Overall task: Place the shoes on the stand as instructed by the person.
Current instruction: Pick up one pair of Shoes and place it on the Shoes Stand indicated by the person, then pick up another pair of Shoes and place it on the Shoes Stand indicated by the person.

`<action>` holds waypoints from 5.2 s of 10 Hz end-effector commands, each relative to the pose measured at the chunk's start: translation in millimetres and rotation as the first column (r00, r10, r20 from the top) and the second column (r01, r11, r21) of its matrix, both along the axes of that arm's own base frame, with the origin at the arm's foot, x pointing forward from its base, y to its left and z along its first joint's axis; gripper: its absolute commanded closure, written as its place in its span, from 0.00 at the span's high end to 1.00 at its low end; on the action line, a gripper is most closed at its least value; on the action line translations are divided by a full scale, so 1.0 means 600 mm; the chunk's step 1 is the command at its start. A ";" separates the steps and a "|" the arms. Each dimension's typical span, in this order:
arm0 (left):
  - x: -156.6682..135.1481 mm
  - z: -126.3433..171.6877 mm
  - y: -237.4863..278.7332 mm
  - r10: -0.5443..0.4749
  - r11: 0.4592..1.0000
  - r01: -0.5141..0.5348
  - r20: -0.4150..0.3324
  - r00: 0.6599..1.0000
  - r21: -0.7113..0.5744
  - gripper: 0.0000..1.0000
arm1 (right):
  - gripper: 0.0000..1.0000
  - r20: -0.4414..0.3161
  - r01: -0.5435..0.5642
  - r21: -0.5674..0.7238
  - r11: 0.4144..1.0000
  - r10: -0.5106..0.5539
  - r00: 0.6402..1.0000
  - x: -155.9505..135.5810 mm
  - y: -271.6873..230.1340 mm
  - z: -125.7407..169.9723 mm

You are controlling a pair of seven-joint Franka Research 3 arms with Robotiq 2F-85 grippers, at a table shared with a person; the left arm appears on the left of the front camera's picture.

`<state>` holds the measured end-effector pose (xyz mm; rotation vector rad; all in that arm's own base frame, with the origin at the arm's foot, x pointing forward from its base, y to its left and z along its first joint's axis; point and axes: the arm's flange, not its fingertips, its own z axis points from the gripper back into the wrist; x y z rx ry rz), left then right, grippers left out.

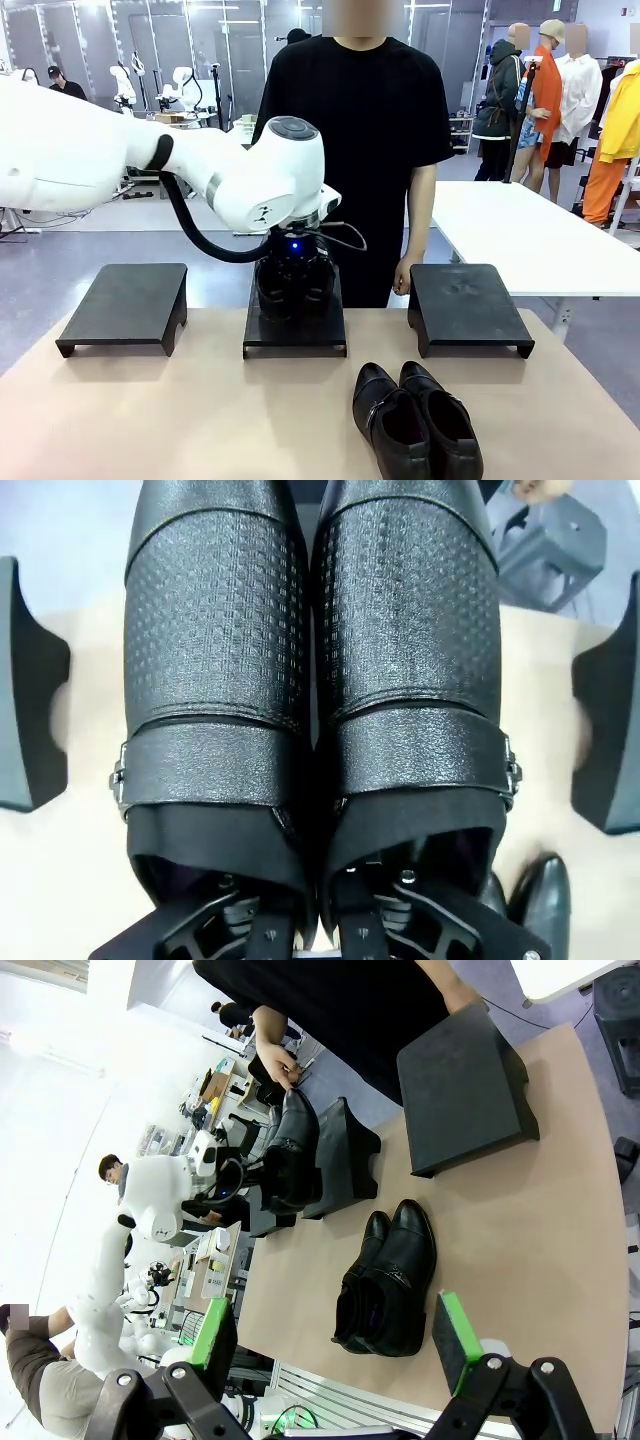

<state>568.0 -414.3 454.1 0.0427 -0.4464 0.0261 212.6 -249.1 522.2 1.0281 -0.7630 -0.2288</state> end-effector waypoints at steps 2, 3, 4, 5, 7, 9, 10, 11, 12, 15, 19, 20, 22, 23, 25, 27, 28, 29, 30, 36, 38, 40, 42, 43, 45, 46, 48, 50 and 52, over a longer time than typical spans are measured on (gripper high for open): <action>0.039 0.002 -0.011 -0.031 0.999 0.030 0.039 0.999 0.040 0.09 | 1.00 0.020 -0.004 0.001 1.000 0.004 1.000 -0.001 -0.001 0.002; 0.045 -0.005 -0.011 -0.031 0.999 0.030 0.031 0.999 0.041 0.09 | 1.00 0.020 -0.004 0.001 1.000 0.004 1.000 -0.001 -0.001 0.002; 0.044 -0.010 -0.010 -0.030 0.999 0.030 0.007 1.000 0.039 0.09 | 1.00 0.020 -0.004 0.001 1.000 0.004 1.000 -0.001 -0.001 0.002; 0.045 -0.016 -0.005 -0.034 0.998 0.034 -0.009 0.999 0.046 0.09 | 1.00 0.020 -0.004 0.001 1.000 0.004 1.000 -0.001 -0.001 0.002; 0.047 -0.020 0.003 -0.032 0.999 0.033 -0.017 0.999 0.036 0.09 | 1.00 0.020 -0.004 0.001 1.000 0.004 1.000 -0.001 -0.001 0.002; 0.059 -0.032 0.006 -0.037 0.999 0.037 -0.008 0.999 0.035 0.09 | 1.00 0.020 -0.004 0.001 1.000 0.004 1.000 -0.001 -0.001 0.002; 0.062 -0.040 0.006 -0.051 0.998 0.051 -0.009 0.999 0.033 0.09 | 1.00 0.020 -0.004 0.001 1.000 0.004 1.000 -0.001 -0.001 0.002; 0.065 -0.046 0.008 -0.052 0.998 0.052 -0.011 0.999 0.026 0.09 | 1.00 0.020 -0.004 0.001 1.000 0.004 1.000 -0.001 -0.001 0.002; 0.068 -0.052 0.012 -0.049 0.999 0.049 -0.008 0.999 0.022 0.09 | 1.00 0.020 -0.004 0.001 1.000 0.004 1.000 -0.001 -0.001 0.002; 0.080 -0.060 0.017 -0.051 0.999 0.051 -0.003 0.999 0.009 0.09 | 1.00 0.020 -0.004 0.001 1.000 0.004 1.000 -0.001 -0.001 0.002; 0.075 -0.055 0.016 -0.044 0.999 0.045 -0.023 0.999 0.015 0.77 | 1.00 0.020 -0.004 0.001 1.000 0.004 1.000 -0.001 -0.001 0.002; 0.067 -0.046 0.019 -0.051 0.999 0.051 -0.031 0.998 0.004 0.91 | 1.00 0.020 -0.004 0.001 1.000 0.004 1.000 -0.001 -0.001 0.002; 0.055 -0.029 0.024 -0.041 0.999 0.041 -0.031 0.999 0.018 1.00 | 1.00 0.020 -0.004 0.001 1.000 0.004 1.000 -0.001 -0.001 0.002; 0.049 -0.022 0.022 -0.040 0.999 0.041 -0.030 0.999 0.025 1.00 | 1.00 0.020 -0.004 0.001 1.000 0.004 1.000 -0.001 -0.001 0.002; 0.040 -0.012 0.020 -0.027 0.999 0.028 -0.033 0.999 0.032 1.00 | 1.00 0.020 -0.004 0.001 1.000 0.004 1.000 -0.001 -0.001 0.002; 0.031 -0.010 0.024 -0.007 0.999 0.009 -0.050 0.999 0.034 1.00 | 1.00 0.020 -0.004 0.001 1.000 0.004 1.000 -0.001 -0.001 0.002; 0.051 -0.012 0.011 -0.030 0.999 0.031 -0.009 0.999 0.024 1.00 | 1.00 0.020 -0.004 0.001 1.000 0.004 1.000 -0.001 -0.001 0.002; 0.051 -0.012 0.011 -0.030 0.999 0.031 -0.009 0.999 0.024 1.00 | 1.00 0.020 -0.004 0.001 1.000 0.004 1.000 -0.001 -0.001 0.002; 0.051 -0.012 0.011 -0.030 0.999 0.031 -0.009 0.999 0.024 1.00 | 1.00 0.020 -0.004 0.001 1.000 0.004 1.000 -0.001 -0.001 0.002; 0.051 -0.012 0.011 -0.030 0.999 0.031 -0.009 0.999 0.024 1.00 | 1.00 0.020 -0.004 0.001 1.000 0.004 1.000 -0.001 -0.001 0.002; 0.051 -0.012 0.011 -0.030 0.999 0.031 -0.009 0.999 0.024 1.00 | 1.00 0.020 -0.004 0.001 1.000 0.004 1.000 -0.001 -0.001 0.002; 0.051 -0.012 0.011 -0.030 0.999 0.031 -0.009 0.999 0.024 1.00 | 1.00 0.020 -0.004 0.001 1.000 0.004 1.000 -0.001 -0.001 0.002; 0.040 0.023 0.024 -0.050 0.998 0.051 -0.032 0.998 0.034 1.00 | 1.00 0.020 -0.004 0.001 1.000 0.004 1.000 -0.001 -0.001 0.002; 0.016 0.055 0.050 -0.100 0.994 0.102 -0.055 0.993 0.031 1.00 | 1.00 0.020 -0.004 0.001 1.000 0.004 1.000 -0.001 -0.001 0.002; -0.052 0.125 0.131 -0.138 0.985 0.126 -0.107 0.985 -0.116 1.00 | 1.00 0.020 -0.004 0.001 1.000 0.004 1.000 -0.001 -0.001 0.002; -0.078 0.151 0.176 -0.169 0.972 0.141 -0.140 0.976 -0.189 1.00 | 1.00 0.020 -0.004 0.001 1.000 0.004 1.000 -0.001 -0.001 0.002; -0.129 0.178 0.276 -0.243 0.926 0.185 -0.147 0.959 -0.329 1.00 | 1.00 0.020 -0.004 0.001 1.000 0.004 1.000 -0.001 -0.001 0.002; -0.182 0.187 0.392 -0.304 0.851 0.220 -0.107 0.946 -0.477 1.00 | 1.00 0.020 -0.004 0.001 1.000 0.004 1.000 -0.001 -0.001 0.002; -0.229 0.175 0.522 -0.328 0.788 0.253 -0.035 0.944 -0.562 1.00 | 1.00 0.020 -0.004 0.001 1.000 0.004 1.000 -0.001 -0.001 0.002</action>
